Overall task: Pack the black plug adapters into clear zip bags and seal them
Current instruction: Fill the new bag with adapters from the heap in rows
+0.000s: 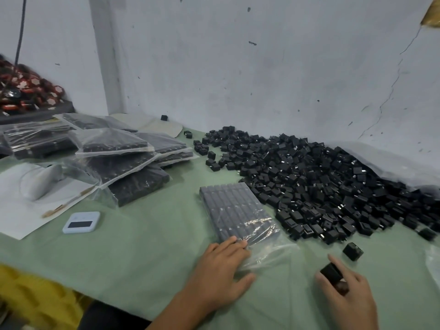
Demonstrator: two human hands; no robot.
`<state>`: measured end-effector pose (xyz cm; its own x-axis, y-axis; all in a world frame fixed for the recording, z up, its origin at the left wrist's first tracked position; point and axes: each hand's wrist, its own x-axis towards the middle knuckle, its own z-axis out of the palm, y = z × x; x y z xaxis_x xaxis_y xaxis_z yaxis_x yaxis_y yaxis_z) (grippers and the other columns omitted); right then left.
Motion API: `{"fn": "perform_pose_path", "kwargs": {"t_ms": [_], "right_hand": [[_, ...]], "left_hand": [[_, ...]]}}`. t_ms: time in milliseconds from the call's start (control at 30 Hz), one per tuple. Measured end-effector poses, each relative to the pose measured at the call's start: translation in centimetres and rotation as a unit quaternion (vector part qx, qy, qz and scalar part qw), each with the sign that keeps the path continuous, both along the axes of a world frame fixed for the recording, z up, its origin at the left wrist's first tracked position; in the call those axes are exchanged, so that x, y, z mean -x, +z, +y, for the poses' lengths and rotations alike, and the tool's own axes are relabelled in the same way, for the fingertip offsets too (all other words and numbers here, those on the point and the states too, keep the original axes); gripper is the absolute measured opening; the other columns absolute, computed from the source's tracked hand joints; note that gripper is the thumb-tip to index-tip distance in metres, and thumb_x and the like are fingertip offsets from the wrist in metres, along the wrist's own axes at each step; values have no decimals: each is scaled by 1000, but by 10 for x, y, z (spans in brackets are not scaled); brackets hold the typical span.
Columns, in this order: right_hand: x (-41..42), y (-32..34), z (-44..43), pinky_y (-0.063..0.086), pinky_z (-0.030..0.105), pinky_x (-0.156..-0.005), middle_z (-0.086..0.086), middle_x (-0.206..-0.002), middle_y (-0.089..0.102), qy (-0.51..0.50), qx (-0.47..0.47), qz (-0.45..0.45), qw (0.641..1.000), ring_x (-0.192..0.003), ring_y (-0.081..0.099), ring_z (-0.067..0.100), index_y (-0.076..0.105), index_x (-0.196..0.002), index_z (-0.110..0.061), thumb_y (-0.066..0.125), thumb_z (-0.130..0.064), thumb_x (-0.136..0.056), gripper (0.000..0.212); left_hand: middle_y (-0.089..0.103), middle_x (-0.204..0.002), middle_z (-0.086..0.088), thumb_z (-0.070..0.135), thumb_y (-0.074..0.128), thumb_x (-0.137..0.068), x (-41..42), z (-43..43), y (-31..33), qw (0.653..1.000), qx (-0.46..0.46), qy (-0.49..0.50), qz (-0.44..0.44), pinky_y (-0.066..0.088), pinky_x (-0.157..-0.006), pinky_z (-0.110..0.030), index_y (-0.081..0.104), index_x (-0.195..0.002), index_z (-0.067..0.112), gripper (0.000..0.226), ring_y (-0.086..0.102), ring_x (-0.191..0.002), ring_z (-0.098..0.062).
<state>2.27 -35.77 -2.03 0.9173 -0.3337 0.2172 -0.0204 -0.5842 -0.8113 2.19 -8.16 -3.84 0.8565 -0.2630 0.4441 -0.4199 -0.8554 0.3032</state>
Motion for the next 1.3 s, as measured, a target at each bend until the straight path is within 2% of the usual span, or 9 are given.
{"fn": "perform_pose_path", "kwargs": {"t_ms": [133, 300, 467, 600, 767, 933, 1033, 1100, 1300], "right_hand": [[14, -7, 33, 40, 1, -74, -6, -99, 60, 75, -6, -10, 997, -77, 61, 9, 71, -114, -40, 81, -4, -75, 53], [14, -9, 64, 50, 31, -70, -19, -96, 64, 110, -46, 21, 993, -71, 62, 5, 50, -96, -44, 81, -22, -77, 43], [2, -6, 90, 53, 35, -81, -12, -100, 63, 115, -21, 14, 993, -78, 64, 4, 58, -103, -43, 77, -23, -80, 35], [-8, -6, 102, 50, 34, -79, -14, -91, 68, 84, -52, 35, 994, -79, 66, 10, 54, -104, -29, 84, -23, -76, 42], [-18, -5, 109, 49, 32, -77, -12, -82, 69, 55, -58, 22, 997, -79, 66, 9, 63, -87, -27, 81, -22, -79, 20], [-18, -12, 114, 46, 16, -69, -11, -81, 70, 134, -9, 14, 991, -78, 64, 1, 66, -91, -37, 73, -24, -85, 16], [-18, -13, 113, 51, 19, -73, -14, -87, 72, 178, -17, 22, 984, -82, 66, 0, 66, -97, -34, 68, -16, -89, 20], [-20, -13, 112, 48, 12, -71, -19, -90, 73, 175, -41, 25, 983, -84, 67, -4, 63, -95, -28, 70, -12, -88, 18], [-24, -15, 115, 46, 12, -64, -22, -83, 71, 159, -19, 16, 987, -76, 65, -4, 65, -86, -33, 73, -21, -86, 14]], "left_hand": [[65, -122, 16, 45, 62, -79, -2, -11, 1, 998, -17, 26, -54, 40, -90, -27, 64, -106, 31, 30, 58, -121, -11], [65, -110, 15, 36, 59, -85, -2, -21, 1, 994, 3, 63, -87, 37, -87, -30, 62, -99, 30, 15, 58, -116, -10], [61, -88, 11, 25, 70, -65, -5, -29, 10, 994, -31, 76, -76, 36, -81, -29, 61, -89, 27, 26, 62, -93, -15], [57, -81, 9, 33, 67, -70, -9, -28, 14, 992, -35, 73, -92, 39, -75, -30, 57, -83, 28, 18, 56, -78, -17], [57, -83, 7, 30, 66, -68, -12, -28, 8, 991, -25, 77, -102, 41, -74, -31, 57, -82, 26, 17, 55, -79, -20], [56, -85, 6, 28, 60, -71, -15, -28, 4, 993, -4, 71, -98, 41, -76, -32, 56, -84, 25, 14, 54, -82, -22], [57, -87, 7, 28, 57, -71, -15, -28, 3, 993, 0, 73, -90, 41, -78, -32, 57, -88, 26, 16, 55, -84, -21], [58, -89, 7, 28, 58, -71, -15, -28, 4, 994, 3, 72, -83, 41, -80, -32, 57, -91, 26, 20, 55, -86, -20], [61, -100, 8, 27, 57, -74, -11, -27, 7, 997, 5, 63, -52, 43, -84, -34, 61, -97, 25, 23, 58, -95, -19]]}}
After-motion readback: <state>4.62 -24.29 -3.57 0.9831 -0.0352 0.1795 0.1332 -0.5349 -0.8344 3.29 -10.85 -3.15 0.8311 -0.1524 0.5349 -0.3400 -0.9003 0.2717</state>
